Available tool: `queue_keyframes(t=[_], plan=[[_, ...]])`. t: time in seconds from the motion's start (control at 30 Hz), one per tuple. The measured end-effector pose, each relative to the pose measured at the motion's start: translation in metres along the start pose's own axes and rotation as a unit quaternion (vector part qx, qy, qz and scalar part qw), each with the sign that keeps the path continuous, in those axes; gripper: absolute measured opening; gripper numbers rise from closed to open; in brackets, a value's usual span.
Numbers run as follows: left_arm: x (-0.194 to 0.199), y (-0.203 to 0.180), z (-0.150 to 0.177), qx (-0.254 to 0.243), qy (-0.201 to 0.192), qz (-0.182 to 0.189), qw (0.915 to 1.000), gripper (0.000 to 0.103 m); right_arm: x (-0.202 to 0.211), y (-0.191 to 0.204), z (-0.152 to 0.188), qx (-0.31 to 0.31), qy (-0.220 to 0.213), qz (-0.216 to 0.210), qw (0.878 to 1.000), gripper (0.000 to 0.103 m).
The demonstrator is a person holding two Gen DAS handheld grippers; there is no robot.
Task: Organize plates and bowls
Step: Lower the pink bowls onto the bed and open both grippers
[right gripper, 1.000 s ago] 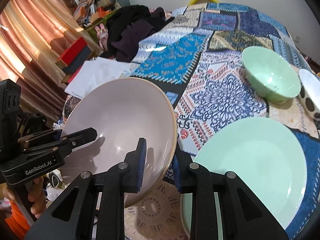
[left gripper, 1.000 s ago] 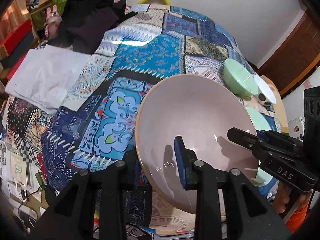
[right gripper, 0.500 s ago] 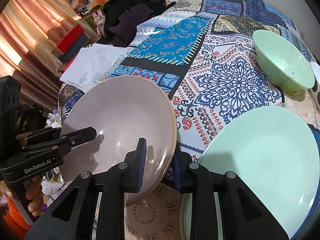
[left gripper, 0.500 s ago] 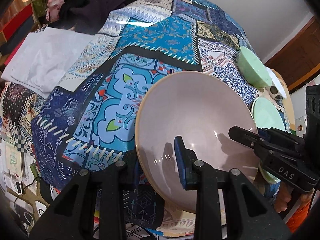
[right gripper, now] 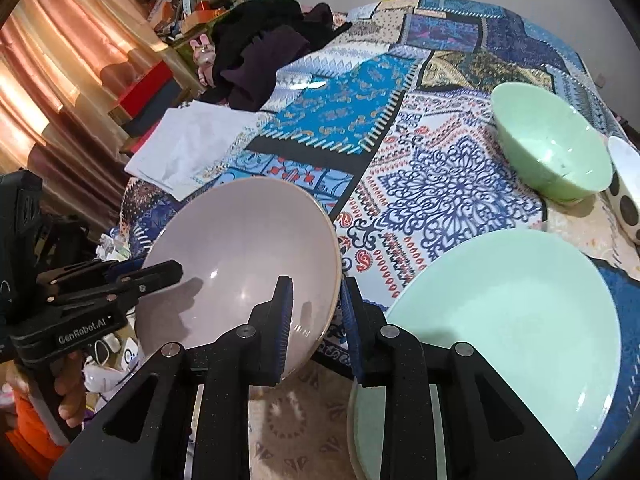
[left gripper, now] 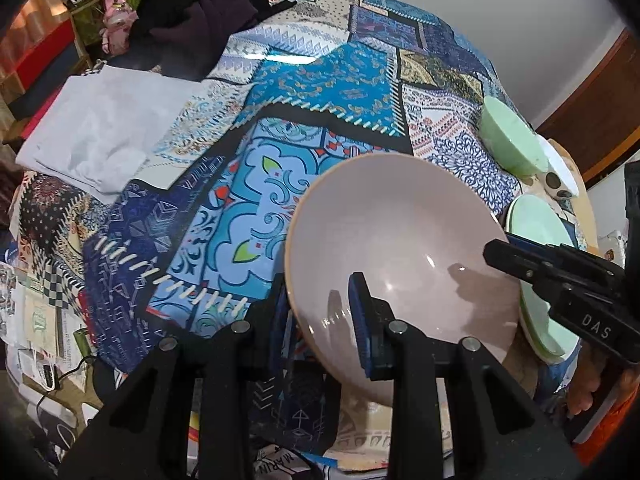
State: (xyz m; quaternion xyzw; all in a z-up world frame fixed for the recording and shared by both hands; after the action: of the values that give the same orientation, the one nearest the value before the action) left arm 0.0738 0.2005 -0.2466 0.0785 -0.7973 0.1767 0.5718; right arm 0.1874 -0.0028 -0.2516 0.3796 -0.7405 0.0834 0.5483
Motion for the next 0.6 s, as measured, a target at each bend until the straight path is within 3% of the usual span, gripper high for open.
queue_keyframes(t=[0.3, 0.6], plan=[[0.039, -0.006, -0.007, 0.002, -0.044, -0.028, 0.9986, 0.032, 0.042, -0.017, 0.002, -0.009, -0.049, 0.008, 0.999, 0.023], [0.084, -0.042, -0.023, -0.026, -0.102, -0.026, 0.9941, 0.054, 0.086, -0.042, 0.001, -0.020, -0.105, 0.034, 0.994, 0.027]])
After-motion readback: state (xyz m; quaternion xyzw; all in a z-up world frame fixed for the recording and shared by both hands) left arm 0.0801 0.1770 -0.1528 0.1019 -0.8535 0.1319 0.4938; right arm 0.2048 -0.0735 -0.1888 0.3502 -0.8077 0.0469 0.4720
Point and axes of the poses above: each gripper's, at about its wrist camera, not at the fingertips, and x roughly against the way its jaws point, y to its left, z to its underside, the point moved 1 cm from there along -x, roughly the way its jaws point, and after that the axes turned 8 degrees about y, right-handed, at the moved point
